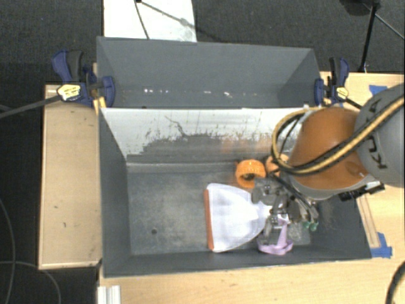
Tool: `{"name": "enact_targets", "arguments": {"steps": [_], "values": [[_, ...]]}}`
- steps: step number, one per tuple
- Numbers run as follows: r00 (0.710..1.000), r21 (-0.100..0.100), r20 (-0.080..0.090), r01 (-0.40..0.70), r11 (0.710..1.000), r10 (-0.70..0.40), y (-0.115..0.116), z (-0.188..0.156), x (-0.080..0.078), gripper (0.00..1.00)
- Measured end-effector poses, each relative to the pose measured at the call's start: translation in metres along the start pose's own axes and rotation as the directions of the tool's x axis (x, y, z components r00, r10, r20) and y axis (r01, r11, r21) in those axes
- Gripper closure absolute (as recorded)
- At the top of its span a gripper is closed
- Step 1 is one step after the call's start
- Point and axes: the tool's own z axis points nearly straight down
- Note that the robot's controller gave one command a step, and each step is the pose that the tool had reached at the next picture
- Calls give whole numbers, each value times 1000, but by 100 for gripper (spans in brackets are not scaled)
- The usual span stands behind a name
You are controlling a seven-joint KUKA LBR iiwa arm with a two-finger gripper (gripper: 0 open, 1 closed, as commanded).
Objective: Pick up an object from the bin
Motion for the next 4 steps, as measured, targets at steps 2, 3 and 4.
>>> {"name": "enact_targets", "arguments": {"steps": [2, 3, 4], "values": [[1000, 1, 7, 16, 1000, -16, -9, 77, 1, 100], [1000, 1, 7, 16, 1000, -16, -9, 77, 1, 100], [999, 1, 7, 48, 999, -48, -8, -24, -25, 100]]}}
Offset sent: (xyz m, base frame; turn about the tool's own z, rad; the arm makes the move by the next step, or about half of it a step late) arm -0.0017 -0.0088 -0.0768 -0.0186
